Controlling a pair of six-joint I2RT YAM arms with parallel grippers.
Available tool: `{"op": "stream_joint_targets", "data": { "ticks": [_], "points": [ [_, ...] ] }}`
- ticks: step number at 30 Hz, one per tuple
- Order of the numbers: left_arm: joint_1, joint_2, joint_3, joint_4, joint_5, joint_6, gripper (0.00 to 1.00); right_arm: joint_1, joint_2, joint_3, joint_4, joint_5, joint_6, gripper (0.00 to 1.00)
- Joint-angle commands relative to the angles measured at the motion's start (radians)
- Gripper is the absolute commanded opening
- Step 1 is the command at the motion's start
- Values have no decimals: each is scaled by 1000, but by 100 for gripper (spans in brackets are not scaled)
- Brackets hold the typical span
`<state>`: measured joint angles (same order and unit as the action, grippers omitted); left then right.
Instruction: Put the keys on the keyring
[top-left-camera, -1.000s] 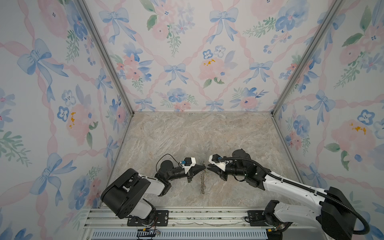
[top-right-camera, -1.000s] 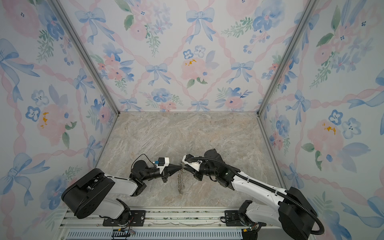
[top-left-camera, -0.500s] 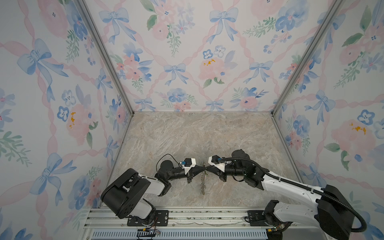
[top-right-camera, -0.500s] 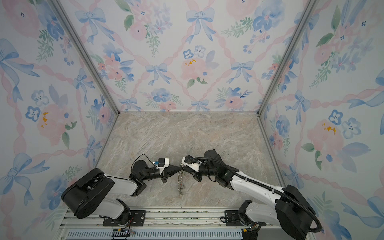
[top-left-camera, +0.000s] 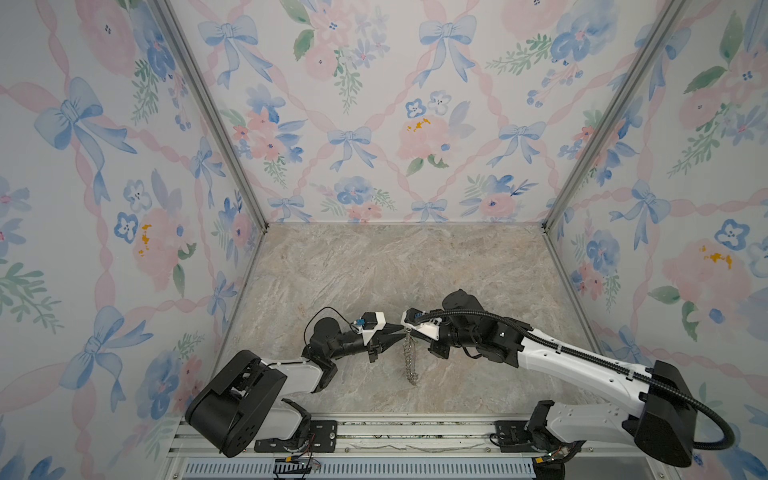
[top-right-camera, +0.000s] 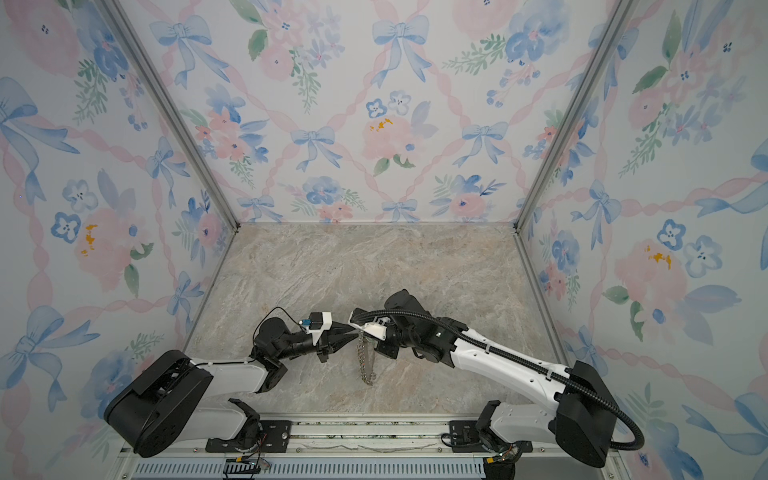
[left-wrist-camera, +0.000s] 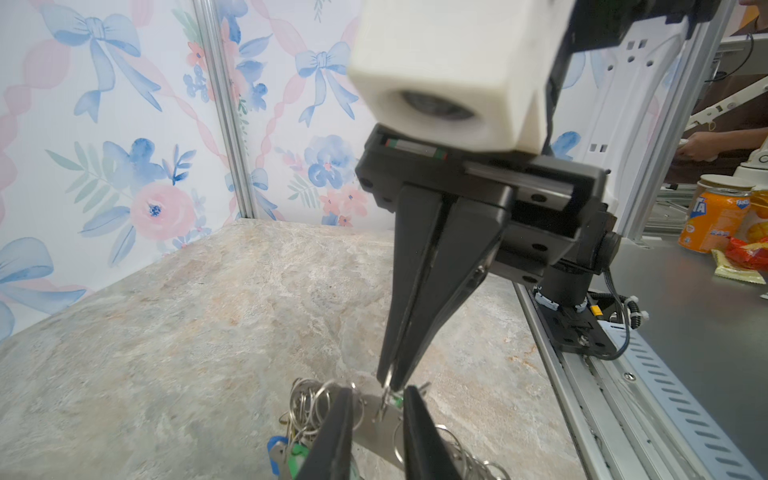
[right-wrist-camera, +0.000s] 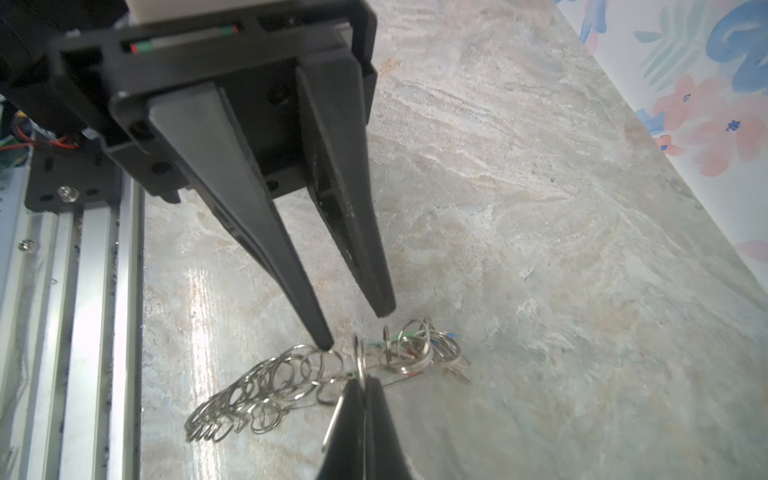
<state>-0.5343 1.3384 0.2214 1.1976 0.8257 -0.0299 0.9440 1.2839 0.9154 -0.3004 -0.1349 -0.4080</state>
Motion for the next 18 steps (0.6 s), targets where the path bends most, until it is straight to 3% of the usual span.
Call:
{"op": "stream_joint_targets", "data": {
  "ticks": [1,18],
  "points": [
    [5,-20,24,-129,58,46,29,30,34,62,-168,138,-50,0],
    [0,18,97,-264,113,68,31,114,110,218,-259,170,-143,0]
  ]
}}
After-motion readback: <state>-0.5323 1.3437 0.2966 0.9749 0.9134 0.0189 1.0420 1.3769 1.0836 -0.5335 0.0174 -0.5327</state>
